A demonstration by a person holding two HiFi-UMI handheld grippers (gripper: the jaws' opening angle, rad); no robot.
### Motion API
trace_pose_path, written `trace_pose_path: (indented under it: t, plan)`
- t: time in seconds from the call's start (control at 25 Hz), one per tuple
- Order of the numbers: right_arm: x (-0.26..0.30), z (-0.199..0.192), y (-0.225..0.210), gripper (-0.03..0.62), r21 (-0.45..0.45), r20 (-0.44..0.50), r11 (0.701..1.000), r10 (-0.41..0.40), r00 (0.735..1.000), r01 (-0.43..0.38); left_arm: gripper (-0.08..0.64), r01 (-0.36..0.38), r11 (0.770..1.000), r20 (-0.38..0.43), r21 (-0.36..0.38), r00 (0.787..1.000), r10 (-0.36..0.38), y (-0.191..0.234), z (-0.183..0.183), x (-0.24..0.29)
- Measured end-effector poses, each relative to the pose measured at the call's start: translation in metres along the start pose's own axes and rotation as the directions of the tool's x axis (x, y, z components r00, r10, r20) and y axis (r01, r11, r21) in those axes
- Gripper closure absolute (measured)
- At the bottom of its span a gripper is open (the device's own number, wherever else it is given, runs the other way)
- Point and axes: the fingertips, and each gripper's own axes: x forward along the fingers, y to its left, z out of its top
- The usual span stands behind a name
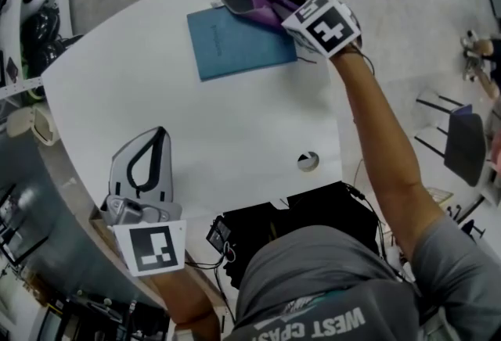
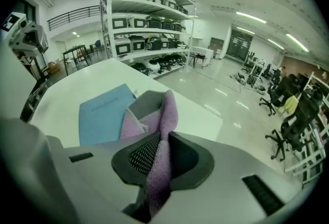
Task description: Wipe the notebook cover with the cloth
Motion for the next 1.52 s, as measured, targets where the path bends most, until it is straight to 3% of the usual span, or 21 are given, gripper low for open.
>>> trace_pose_path:
  t: [0.12,0.28,0.48,0.6,0.84,1.0,1.28,1.52]
  plan:
    - [-0.009,-0.02,-0.023,0.522,0.027,-0.026,0.999,-0.031,0.999,0.031,0.56,0.007,1.0,0.002,-0.008,1.0,-0.007,-0.001,0.005,0.006]
    - [-0.011,-0.019,-0.019,0.522,-0.007,-0.01,1.0,-0.026,1.0,0.026,0.56,0.009,1.0,0.007,-0.021,1.0,-0.009,-0.011,0.021,0.013]
    - [-0.007,0.003,0.026,0.523,-0.1,0.036,0.995,0.028,0.999,-0.025,0.56,0.005,1.0,0.011,0.003,1.0,-0.005,-0.018,0.03,0.015]
    - [-0.006,0.01,0.056,0.523,-0.096,0.047,0.992,0.085,0.995,-0.081,0.56,0.004,1.0,0.016,0.027,1.0,-0.004,-0.014,0.03,0.006]
    - [-0.05,0.021,0.092,0.522,-0.085,0.118,0.99,0.126,0.985,-0.117,0.56,-0.046,0.997,0.051,0.058,0.998,0.043,0.001,0.04,-0.027]
    - [-0.078,-0.001,0.131,0.522,-0.089,0.11,0.984,0.165,0.98,-0.155,0.56,-0.077,0.994,0.064,0.073,0.995,0.072,0.001,0.047,-0.053]
    - [-0.097,-0.058,0.199,0.517,-0.014,0.017,0.977,0.212,0.977,-0.211,0.56,-0.116,0.99,0.089,0.086,0.99,0.108,0.007,0.039,-0.107]
    - [-0.104,-0.085,0.221,0.453,0.009,-0.058,0.986,0.166,0.984,-0.166,0.56,-0.145,0.985,0.12,0.095,0.984,0.133,0.004,0.028,-0.155]
